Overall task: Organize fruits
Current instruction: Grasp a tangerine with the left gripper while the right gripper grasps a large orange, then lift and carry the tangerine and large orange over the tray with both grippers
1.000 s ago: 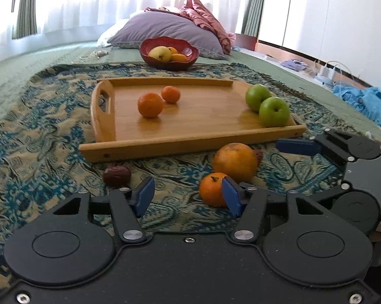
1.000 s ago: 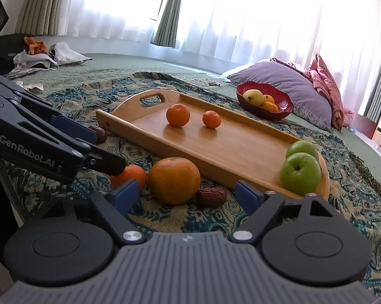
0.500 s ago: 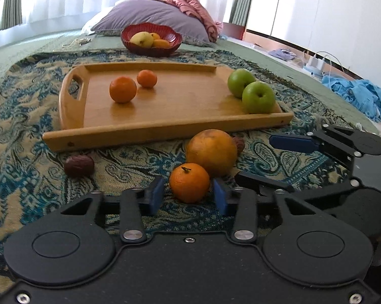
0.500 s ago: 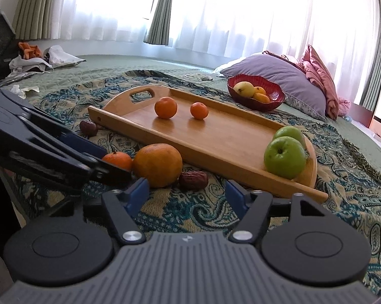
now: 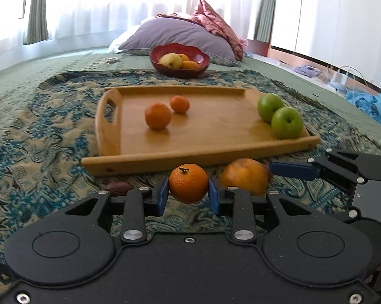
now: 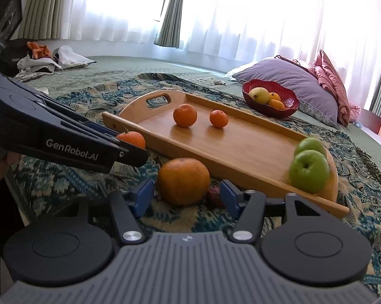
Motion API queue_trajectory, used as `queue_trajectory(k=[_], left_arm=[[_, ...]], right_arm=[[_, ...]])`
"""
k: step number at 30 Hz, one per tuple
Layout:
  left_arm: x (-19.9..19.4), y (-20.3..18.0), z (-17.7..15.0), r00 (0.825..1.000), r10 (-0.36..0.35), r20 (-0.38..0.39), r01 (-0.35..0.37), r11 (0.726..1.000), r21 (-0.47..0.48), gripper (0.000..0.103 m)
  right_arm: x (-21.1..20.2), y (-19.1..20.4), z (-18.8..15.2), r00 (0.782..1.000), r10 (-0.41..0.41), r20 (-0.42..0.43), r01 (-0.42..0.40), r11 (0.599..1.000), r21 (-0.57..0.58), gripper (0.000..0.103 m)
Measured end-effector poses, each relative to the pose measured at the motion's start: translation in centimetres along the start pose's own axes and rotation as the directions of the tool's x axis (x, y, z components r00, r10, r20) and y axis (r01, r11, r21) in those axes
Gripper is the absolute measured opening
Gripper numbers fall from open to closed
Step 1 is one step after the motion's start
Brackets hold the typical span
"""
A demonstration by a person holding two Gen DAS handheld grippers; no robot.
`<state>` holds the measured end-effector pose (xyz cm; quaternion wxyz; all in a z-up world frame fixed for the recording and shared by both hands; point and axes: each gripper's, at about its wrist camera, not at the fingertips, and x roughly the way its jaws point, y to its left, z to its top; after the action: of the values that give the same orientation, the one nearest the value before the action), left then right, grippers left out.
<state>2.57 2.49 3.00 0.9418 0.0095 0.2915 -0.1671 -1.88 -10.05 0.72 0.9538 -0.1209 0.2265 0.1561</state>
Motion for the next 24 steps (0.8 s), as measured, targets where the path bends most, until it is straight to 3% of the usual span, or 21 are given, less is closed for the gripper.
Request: queue_trajectory(k=[19, 24], left_arm=[[0.7, 1.2, 0.6, 0.999, 0.040, 0.004, -0.040, 0.999, -0.023, 0.031], [0.9, 1.4, 1.1, 0.999, 0.047, 0.012, -0.047, 0.999, -0.019, 0.031]], right_arm=[[2.5, 0.6, 1.0, 0.999, -0.027, -0.019, 0.028, 0.999, 0.018, 0.066], [3.1, 0.8, 0.9, 0.999, -0.034, -0.025, 0.035, 0.999, 0.022, 0.057]])
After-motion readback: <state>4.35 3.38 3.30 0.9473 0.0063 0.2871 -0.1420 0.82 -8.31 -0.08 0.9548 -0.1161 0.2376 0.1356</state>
